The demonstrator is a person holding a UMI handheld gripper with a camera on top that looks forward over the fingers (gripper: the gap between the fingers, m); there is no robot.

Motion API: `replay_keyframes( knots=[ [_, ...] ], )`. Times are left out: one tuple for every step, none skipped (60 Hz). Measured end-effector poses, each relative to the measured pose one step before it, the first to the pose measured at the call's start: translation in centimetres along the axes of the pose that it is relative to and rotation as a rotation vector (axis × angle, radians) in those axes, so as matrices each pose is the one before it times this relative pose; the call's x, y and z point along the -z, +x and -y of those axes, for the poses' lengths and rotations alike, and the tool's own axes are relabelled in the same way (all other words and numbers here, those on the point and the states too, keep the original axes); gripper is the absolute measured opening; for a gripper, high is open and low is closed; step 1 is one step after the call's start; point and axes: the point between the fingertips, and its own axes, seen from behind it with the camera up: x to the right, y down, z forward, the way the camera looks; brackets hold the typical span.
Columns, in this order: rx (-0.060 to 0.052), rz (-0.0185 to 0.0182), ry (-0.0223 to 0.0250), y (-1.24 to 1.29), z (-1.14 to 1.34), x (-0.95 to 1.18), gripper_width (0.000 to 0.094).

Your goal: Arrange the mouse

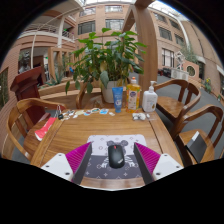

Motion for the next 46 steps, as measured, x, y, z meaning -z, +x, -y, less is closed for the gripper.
replay_keyframes(
  knots=[
    [0.0034,-0.00137,0.00522,-0.128,0.175,0.751,0.0856],
    [0.0031,-0.00140,0.00613,-0.122,0.199,0.734,0.0856],
    [0.0028,-0.00089,0.00819,-0.052,0.156,0.810,0.0854],
    [0.0030,-0.00399,0.00602,-0.050,0.172,0.706,0.0854],
    [0.0022,-0.00452,0.00466,0.078,0.113,0.702,0.0854],
    [0.0022,-0.00549,0.00367,-0.049,0.086,0.614,0.0852],
    [0.0014,-0.00538,0.00028,-0.060,0.164,0.725,0.0852],
    [0.0021,-0.00489,0.00219,-0.073,0.009,0.597,0.0852],
    [0.0016,-0.00458,0.00127,-0.030,-0.026,0.546,0.0853],
    [0.0013,-0.00524,0.00068,0.019,-0.038,0.541,0.0854],
    [0.0013,-0.00503,-0.00040,-0.005,-0.076,0.558,0.0854],
    [0.0027,-0.00405,-0.00130,-0.003,-0.124,0.539,0.0853],
    [0.0028,-0.00320,-0.00019,0.120,-0.337,0.707,0.0853],
    [0.0018,-0.00646,-0.00333,0.073,-0.179,0.442,0.0853],
    [0.0002,-0.00688,-0.00354,0.112,-0.210,0.499,0.0854],
    [-0.0009,-0.00547,-0.00420,0.020,-0.215,0.369,0.0855],
    [0.0000,-0.00244,-0.00340,-0.036,-0.247,0.379,0.0857],
    [0.0014,-0.00080,-0.00255,-0.059,-0.258,0.394,0.0855],
    [0.0020,-0.00084,-0.00232,-0.054,-0.267,0.359,0.0856],
    [0.0020,-0.00124,-0.00274,-0.017,-0.284,0.363,0.0856],
    [0.0033,-0.00176,-0.00169,0.012,-0.480,0.316,0.0857],
    [0.0035,-0.00057,-0.00247,0.021,-0.240,0.379,0.0856],
    [0.0051,-0.00112,-0.00197,-0.013,-0.230,0.238,0.0857],
    [0.0044,-0.00212,-0.00264,0.004,-0.255,0.247,0.0858],
    [0.0037,-0.00319,-0.00344,0.028,-0.290,0.231,0.0859],
    [0.0032,-0.00197,-0.00366,-0.034,-0.278,0.218,0.0857],
    [0.0034,-0.00137,-0.00299,-0.015,-0.238,0.190,0.0855],
    [0.0041,-0.00086,-0.00189,-0.018,-0.213,0.191,0.0859],
    [0.0038,0.00071,-0.00068,-0.003,-0.205,-0.041,0.0860],
    [0.0026,0.00055,-0.00175,-0.022,-0.174,0.177,0.0859],
    [0.0008,0.00074,-0.00225,-0.017,-0.187,0.152,0.0858],
    [-0.0012,0.00253,-0.00313,0.022,-0.112,0.097,0.0859],
    [-0.0025,0.00331,-0.00323,-0.006,-0.122,0.157,0.0859],
    [-0.0034,0.00423,-0.00289,-0.017,-0.082,0.077,0.0858],
    [-0.0034,0.00362,-0.00129,-0.034,-0.067,0.081,0.0860],
    [-0.0015,0.00227,0.00021,-0.033,-0.016,0.075,0.0861],
    [0.0010,-0.00003,0.00147,0.029,0.018,0.077,0.0861],
    [0.0035,-0.00185,0.00211,0.059,0.019,0.035,0.0861],
    [0.0065,-0.00292,0.00285,-0.088,0.005,-0.140,0.0860],
    [0.0074,-0.00099,0.00352,-0.029,0.030,0.004,0.0859],
    [0.0061,-0.00051,0.00354,-0.026,0.065,0.040,0.0859],
    [0.0036,0.00030,0.00223,-0.052,0.032,0.028,0.0858],
    [-0.0002,0.00220,0.00093,-0.049,0.024,0.041,0.0857],
    [-0.0022,0.00176,0.00067,-0.073,0.032,-0.007,0.0857],
    [-0.0015,0.00171,0.00092,-0.078,0.030,-0.022,0.0856],
    [-0.0001,0.00112,0.00121,-0.051,0.024,-0.035,0.0859]
  ],
)
